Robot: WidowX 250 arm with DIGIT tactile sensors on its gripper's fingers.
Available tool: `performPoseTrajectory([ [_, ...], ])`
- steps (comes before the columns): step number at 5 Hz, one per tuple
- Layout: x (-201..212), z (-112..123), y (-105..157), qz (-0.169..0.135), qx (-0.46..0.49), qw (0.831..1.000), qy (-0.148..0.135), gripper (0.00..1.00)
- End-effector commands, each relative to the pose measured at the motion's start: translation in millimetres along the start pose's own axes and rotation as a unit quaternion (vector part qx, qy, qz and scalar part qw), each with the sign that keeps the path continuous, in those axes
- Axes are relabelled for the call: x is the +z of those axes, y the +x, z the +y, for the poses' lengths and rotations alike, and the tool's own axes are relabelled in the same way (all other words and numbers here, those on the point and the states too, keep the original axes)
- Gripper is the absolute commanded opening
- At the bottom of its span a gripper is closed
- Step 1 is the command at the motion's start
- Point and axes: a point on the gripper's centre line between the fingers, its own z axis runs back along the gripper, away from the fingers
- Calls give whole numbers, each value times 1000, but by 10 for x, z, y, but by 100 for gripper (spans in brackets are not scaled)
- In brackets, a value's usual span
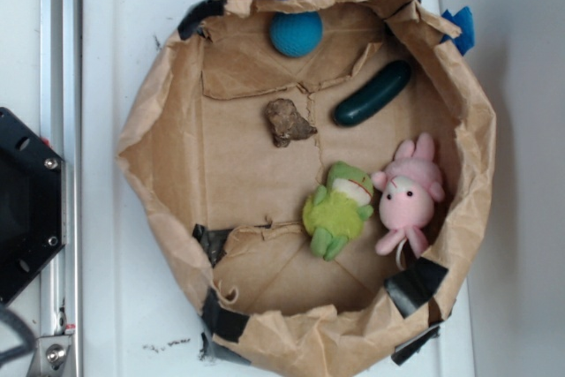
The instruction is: Grab the rock.
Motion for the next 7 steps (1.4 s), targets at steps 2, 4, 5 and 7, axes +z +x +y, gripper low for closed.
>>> performPoseTrajectory([
  [2,-18,90,176,-3,22,1000,-1,100],
  [4,-82,216,533,-13,31,999,16,100],
  [5,-139,231,677,-17,27,999,32,100],
  [7,-278,367,935,-16,26,998,46,100],
])
